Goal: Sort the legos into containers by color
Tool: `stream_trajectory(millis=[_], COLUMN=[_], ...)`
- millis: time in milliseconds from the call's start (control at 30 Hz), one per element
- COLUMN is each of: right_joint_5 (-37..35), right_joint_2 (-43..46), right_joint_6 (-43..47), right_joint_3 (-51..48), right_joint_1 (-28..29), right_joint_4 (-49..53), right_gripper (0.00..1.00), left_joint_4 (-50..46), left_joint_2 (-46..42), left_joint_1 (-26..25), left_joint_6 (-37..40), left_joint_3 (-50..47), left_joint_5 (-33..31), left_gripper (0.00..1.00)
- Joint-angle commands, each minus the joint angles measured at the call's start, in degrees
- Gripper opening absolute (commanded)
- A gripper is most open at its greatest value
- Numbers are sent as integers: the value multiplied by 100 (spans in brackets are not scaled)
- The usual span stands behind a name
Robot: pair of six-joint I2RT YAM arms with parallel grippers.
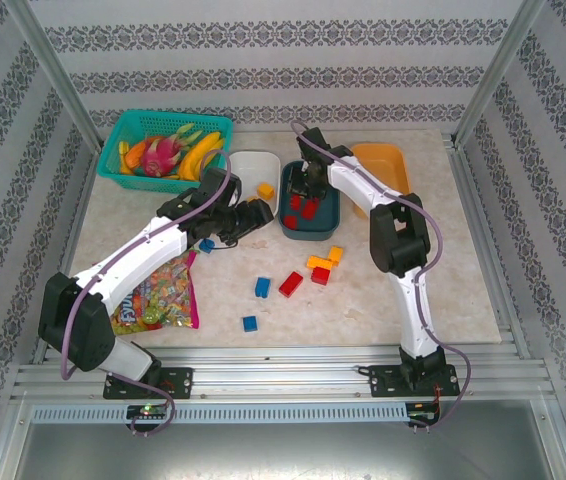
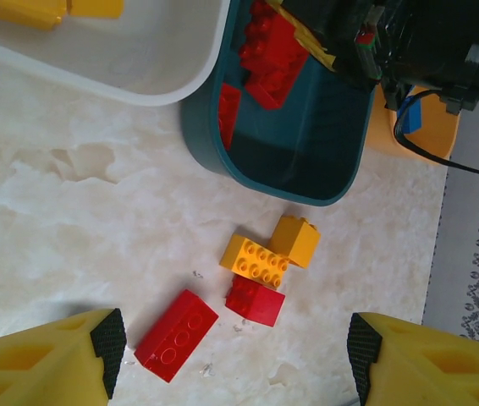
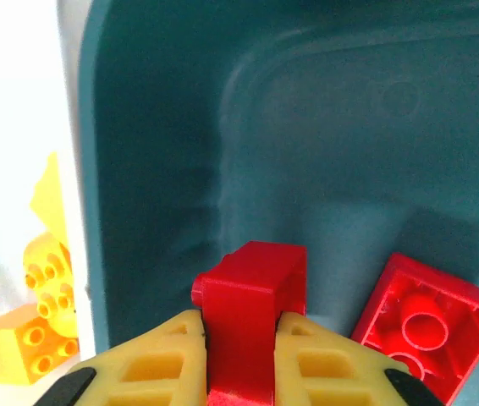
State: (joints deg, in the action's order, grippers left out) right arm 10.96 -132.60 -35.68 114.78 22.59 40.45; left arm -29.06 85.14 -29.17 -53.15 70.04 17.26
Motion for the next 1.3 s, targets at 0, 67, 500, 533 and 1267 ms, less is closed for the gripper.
stream_trajectory(millis=[0,67,500,533,1267], right_joint_5=[177,137,-246,-278,-391], right_joint_2=[-76,41,2325,2652,10442], right_joint_6=[-119,-40,145,143,-1044], right_joint_3=[274,346,-919,-1335,-7637], right_joint_1=[-61,-60,-79,-79,-29], right_joint_4=[91,116,-352,-509,759], right_gripper=[26,37,50,50,74], left_joint_4=[33,15,-771,-882,-1738], left_joint_2=[59,51,323,435,3933], left_joint_1=[-37,-36,-201,-254,-2239], left_joint_6=[119,133,1300,1420,2359], left_joint_3=[116,123,650,756,3851], left_joint_5=[-101,-93,59,50,-1390], left_gripper=[73,73,70,70,76])
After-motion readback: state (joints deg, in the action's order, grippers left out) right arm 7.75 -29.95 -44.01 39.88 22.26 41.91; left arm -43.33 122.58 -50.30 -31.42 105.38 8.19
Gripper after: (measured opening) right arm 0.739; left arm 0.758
